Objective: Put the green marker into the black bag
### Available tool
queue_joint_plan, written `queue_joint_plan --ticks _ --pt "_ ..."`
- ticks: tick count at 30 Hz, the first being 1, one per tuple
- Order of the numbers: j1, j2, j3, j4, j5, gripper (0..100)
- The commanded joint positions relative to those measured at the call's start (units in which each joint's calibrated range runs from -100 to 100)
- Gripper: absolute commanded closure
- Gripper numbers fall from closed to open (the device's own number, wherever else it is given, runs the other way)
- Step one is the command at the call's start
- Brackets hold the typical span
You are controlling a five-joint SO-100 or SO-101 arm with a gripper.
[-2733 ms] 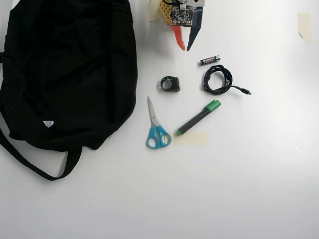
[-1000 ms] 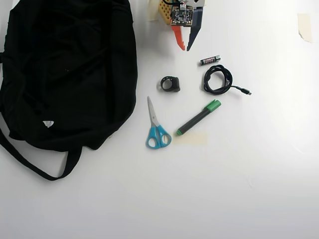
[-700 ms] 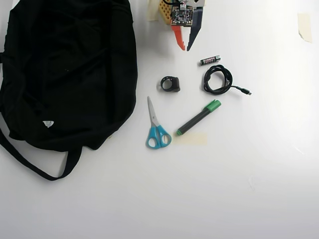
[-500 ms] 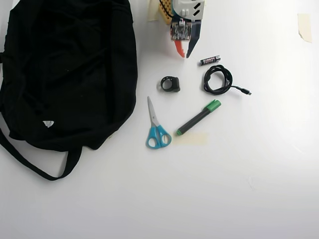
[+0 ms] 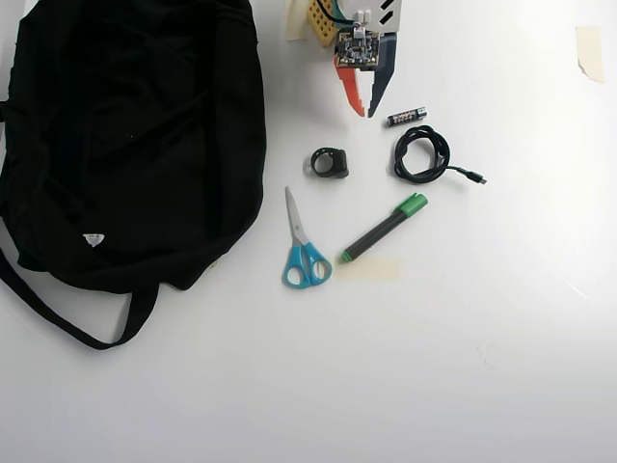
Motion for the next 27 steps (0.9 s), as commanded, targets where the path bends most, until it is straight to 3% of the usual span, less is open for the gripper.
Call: queue_joint_plan --ticks 1,27 --pt "-0.35 3.73 -6.24 -0.64 0.15 98" --pt "-0.42 24.14 -29.78 -1.16 0.05 98"
